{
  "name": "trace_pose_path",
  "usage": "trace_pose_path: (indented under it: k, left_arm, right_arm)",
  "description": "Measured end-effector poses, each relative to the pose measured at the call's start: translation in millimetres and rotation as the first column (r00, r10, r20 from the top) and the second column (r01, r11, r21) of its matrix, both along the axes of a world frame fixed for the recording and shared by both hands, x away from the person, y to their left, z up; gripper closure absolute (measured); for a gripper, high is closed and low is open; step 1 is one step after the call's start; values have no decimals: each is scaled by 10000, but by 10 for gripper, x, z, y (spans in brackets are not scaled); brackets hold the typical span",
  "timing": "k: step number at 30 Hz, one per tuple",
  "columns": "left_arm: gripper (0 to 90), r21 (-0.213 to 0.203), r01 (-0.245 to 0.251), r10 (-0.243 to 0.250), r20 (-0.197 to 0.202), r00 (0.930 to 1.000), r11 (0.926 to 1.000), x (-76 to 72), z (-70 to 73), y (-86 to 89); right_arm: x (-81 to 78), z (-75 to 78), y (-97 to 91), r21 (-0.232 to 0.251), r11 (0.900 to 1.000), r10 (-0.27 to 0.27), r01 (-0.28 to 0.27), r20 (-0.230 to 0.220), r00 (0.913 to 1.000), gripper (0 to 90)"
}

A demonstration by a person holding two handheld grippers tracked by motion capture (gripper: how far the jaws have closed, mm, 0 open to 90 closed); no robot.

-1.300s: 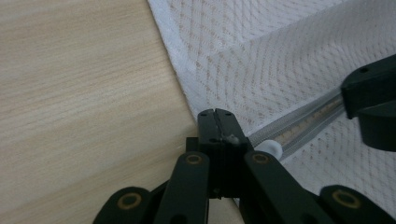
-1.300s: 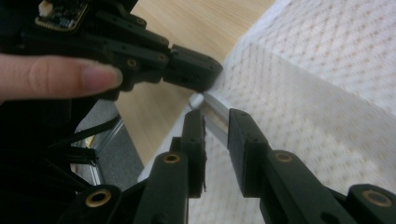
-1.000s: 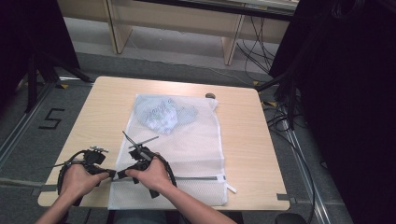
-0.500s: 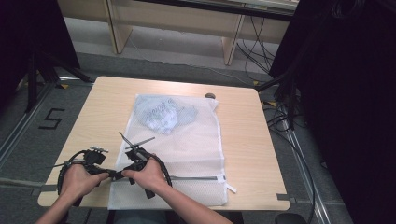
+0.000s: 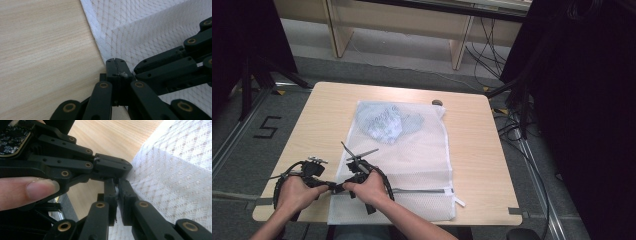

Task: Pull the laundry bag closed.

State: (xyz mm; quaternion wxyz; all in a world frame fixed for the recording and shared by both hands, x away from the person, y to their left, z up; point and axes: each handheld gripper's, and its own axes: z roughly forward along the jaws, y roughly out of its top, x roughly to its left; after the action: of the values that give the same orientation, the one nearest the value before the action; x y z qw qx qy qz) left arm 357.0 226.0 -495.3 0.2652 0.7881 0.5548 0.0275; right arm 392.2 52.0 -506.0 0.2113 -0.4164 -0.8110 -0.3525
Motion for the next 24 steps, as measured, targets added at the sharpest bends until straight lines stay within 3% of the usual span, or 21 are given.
trace_pose_path:
  k: [1, 3, 4, 5, 7, 8, 10, 11, 12, 13, 15, 18, 20, 22, 23, 24]
  left_arm:
    - [900, -9, -44, 44, 27, 10000, 10000, -1, -3, -11]
    - [899, 271, 218, -223, 189, 9996, 9994, -1, 5, -18]
    - [900, 340, 267, -273, 164, 9995, 9991, -9, 11, -28]
    - [900, 444, 316, -331, 345, 9989, 9985, -17, 7, -41]
    - [900, 693, 475, -500, 351, 9981, 9965, -29, 19, -62]
    - [900, 830, 690, -731, 477, 9962, 9942, -27, 15, -73]
    - [900, 1028, 633, -697, 597, 9958, 9927, -42, 19, -106]
    - [900, 1112, 803, -876, 624, 9942, 9906, -38, 21, -104]
    - [900, 1180, 791, -873, 663, 9940, 9899, -48, 20, -113]
    - [900, 1106, 601, -701, 891, 9936, 9921, -58, 6, -131]
    - [900, 1290, 819, -916, 712, 9932, 9883, -57, 24, -123]
    - [900, 1208, 777, -894, 946, 9915, 9896, -66, 7, -126]
    - [900, 1346, 886, -997, 780, 9920, 9869, -66, 22, -123]
    - [900, 1356, 765, -903, 992, 9910, 9878, -72, 10, -145]
    - [900, 1362, 906, -1027, 851, 9911, 9865, -68, 16, -138]
    - [900, 1444, 1009, -1136, 832, 9900, 9844, -69, 21, -132]
  right_arm:
    - [-8, -5, -5, 22, 10000, -91, 91, -2, 10000, 865]
    - [-24, -1, -19, 35, 9995, -305, 307, -439, 9986, 866]
    - [-21, -28, -32, 45, 9993, -378, 378, -162, 9992, 866]
    - [-57, -13, -47, -182, 9961, -866, 859, -458, 9952, 867]
    - [-63, -14, -61, -208, 9963, -845, 838, -386, 9957, 867]
    - [-71, -57, -90, -67, 9965, -828, 829, 179, 9964, 868]
    - [-76, -62, -89, 138, 9961, -873, 872, 120, 9961, 868]
    - [-100, -39, -99, -228, 9927, -1187, 1181, -274, 9926, 869]
    - [-93, -65, -102, 7, 9934, -1149, 1149, 68, 9933, 869]
    - [-114, -34, -103, -241, 9909, -1334, 1324, -435, 9901, 869]
    - [-109, -57, -102, 88, 9934, -1146, 1146, -26, 9934, 870]
    - [-110, -59, -100, 1, 9933, -1158, 1158, 154, 9932, 869]
    - [-106, -64, -111, 66, 9934, -1150, 1149, 50, 9934, 870]
    - [-106, -61, -114, -40, 9912, -1321, 1321, -33, 9912, 871]
    - [-121, -26, -116, -307, 9889, -1469, 1455, -520, 9878, 871]
    - [-106, -34, -128, -281, 9904, -1364, 1357, -266, 9903, 871]
